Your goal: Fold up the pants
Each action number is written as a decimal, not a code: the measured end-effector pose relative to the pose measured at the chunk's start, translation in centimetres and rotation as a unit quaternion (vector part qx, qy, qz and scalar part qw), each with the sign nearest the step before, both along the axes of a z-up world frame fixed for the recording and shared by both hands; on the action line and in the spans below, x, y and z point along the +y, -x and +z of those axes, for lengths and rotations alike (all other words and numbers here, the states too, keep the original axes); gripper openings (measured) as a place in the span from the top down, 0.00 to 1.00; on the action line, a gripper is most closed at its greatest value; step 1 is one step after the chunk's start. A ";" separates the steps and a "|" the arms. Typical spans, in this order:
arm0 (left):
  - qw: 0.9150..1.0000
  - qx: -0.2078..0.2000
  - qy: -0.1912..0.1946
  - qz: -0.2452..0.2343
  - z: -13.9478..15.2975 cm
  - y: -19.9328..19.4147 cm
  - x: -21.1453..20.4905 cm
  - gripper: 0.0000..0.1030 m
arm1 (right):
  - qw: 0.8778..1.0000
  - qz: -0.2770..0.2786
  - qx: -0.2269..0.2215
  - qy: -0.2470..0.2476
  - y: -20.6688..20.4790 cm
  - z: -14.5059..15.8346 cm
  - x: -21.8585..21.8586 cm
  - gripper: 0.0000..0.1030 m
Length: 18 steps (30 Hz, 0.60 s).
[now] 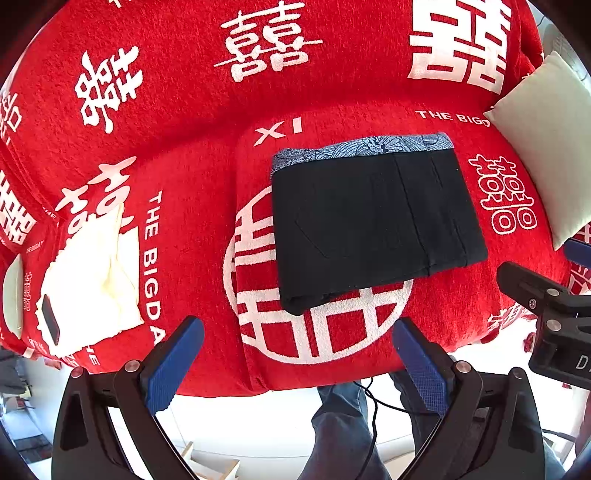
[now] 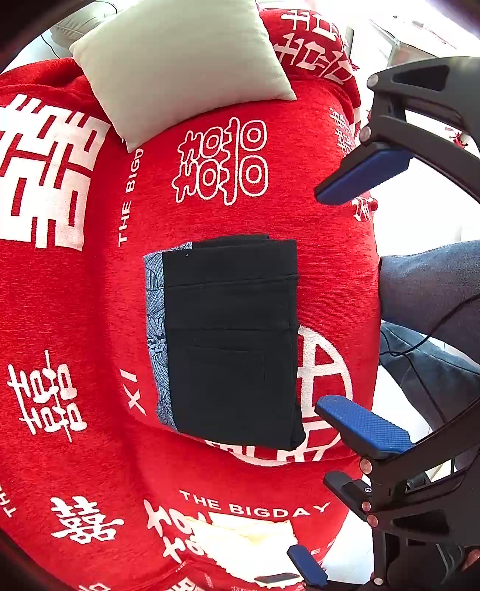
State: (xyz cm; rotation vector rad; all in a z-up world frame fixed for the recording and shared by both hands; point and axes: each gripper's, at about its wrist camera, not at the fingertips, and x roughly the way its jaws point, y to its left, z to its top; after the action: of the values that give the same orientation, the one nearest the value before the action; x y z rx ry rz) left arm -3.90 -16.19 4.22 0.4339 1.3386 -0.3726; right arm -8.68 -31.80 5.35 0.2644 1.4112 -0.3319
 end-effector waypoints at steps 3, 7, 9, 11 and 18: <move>1.000 0.001 0.000 -0.003 -0.1 0.1 -0.1 0.01 | 1.000 0.000 0.000 0.000 0.0 0.0 0.0 0.00; 1.000 0.003 0.001 -0.004 -0.2 0.1 -0.2 0.01 | 1.000 0.001 0.000 0.000 -0.1 0.0 0.0 0.00; 1.000 0.004 0.002 -0.003 -0.2 0.1 -0.2 0.01 | 1.000 0.002 0.001 0.000 -0.1 -0.1 0.0 0.00; 1.000 0.004 0.001 -0.003 -0.2 0.1 -0.2 0.01 | 1.000 0.003 0.002 0.000 -0.1 -0.1 0.1 0.00; 1.000 0.002 0.002 -0.003 -0.3 0.1 -0.2 0.01 | 1.000 0.005 0.004 0.000 -0.2 -0.4 0.1 0.00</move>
State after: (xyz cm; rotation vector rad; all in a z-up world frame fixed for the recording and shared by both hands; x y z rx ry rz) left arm -4.02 -16.43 3.96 0.4340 1.3412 -0.3802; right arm -8.47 -31.74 5.00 0.2557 1.4196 -0.3245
